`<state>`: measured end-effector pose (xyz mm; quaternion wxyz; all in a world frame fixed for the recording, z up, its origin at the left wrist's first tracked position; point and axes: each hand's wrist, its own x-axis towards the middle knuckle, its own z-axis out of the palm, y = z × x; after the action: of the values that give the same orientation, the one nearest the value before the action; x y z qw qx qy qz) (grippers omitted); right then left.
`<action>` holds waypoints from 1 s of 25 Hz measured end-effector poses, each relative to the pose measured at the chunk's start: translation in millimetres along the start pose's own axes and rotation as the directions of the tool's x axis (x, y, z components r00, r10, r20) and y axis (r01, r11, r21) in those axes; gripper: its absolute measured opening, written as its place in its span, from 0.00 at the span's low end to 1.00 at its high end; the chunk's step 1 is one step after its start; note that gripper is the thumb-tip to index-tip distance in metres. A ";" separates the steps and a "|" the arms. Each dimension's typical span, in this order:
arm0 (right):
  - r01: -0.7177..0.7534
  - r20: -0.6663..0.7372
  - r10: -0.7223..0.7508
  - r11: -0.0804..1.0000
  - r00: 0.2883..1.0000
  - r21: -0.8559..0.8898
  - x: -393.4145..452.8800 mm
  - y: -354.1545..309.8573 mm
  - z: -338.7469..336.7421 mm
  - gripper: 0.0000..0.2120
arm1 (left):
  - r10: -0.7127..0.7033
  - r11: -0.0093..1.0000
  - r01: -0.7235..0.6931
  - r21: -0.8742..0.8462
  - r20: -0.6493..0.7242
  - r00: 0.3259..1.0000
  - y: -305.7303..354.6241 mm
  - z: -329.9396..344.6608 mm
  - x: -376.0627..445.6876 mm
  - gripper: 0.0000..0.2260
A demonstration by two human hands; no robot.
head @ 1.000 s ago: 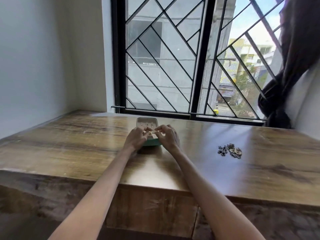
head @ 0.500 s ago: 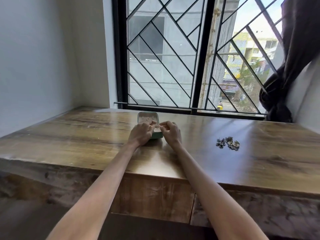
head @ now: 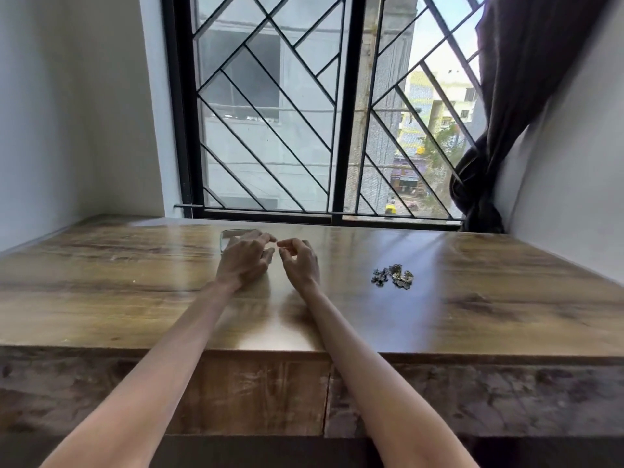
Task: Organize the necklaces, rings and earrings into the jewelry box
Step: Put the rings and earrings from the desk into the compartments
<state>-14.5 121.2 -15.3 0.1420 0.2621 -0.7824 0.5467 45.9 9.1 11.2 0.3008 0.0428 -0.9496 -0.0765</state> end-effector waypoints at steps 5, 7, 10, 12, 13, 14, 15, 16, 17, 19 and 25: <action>0.023 -0.065 -0.026 0.999 0.998 -0.044 1.3 8.7 -36.4 0.08 | 0.107 0.994 -0.108 -0.008 -0.071 0.992 37.7 8.0 10.3 0.14; 0.039 -0.077 -0.049 0.991 0.996 -0.126 3.6 18.9 -65.0 0.08 | 0.162 0.985 -0.166 -0.048 -0.076 0.984 60.0 20.1 14.9 0.15; 0.022 -0.080 -0.046 0.959 0.996 -0.283 9.6 42.7 -114.5 0.10 | 0.175 0.970 -0.177 -0.167 -0.030 0.984 98.0 45.6 24.3 0.15; -0.037 -0.124 -0.010 0.929 0.992 -0.368 16.3 61.0 -145.2 0.12 | 0.172 0.959 -0.160 -0.234 0.033 0.985 123.3 63.4 34.0 0.15; -0.077 -0.153 0.016 0.912 0.988 -0.402 20.0 69.8 -158.5 0.13 | 0.173 0.952 -0.149 -0.269 0.065 0.983 134.6 71.3 39.3 0.15; -0.116 -0.177 0.042 0.893 0.983 -0.434 23.9 77.7 -170.8 0.13 | 0.172 0.943 -0.137 -0.303 0.091 0.981 144.7 78.8 45.1 0.15; -0.155 -0.192 0.071 0.871 0.979 -0.466 28.1 84.8 -181.8 0.14 | 0.168 0.934 -0.123 -0.334 0.111 0.979 153.5 85.0 50.6 0.15; -0.191 -0.188 0.109 0.846 0.976 -0.498 33.5 91.3 -190.9 0.13 | 0.163 0.928 -0.108 -0.357 0.130 0.978 160.2 90.2 56.3 0.15; -0.218 -0.156 0.159 0.821 0.975 -0.528 38.4 96.7 -198.6 0.13 | 0.159 0.924 -0.096 -0.369 0.146 0.976 164.9 94.8 61.3 0.15; -0.211 -0.008 0.253 0.788 0.967 -0.578 46.3 104.5 -207.9 0.12 | 0.151 0.924 -0.079 -0.375 0.167 0.974 169.9 102.5 69.1 0.15; -0.032 0.246 0.260 0.747 0.934 -0.664 61.3 114.5 -211.3 0.09 | 0.168 0.894 -0.055 -0.445 0.218 0.961 160.0 118.5 77.2 0.15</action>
<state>-143.3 332.4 3.0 0.0500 0.2194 -0.9536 0.2000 -91.2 170.9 -13.5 0.1841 -0.0902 -0.9396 -0.2739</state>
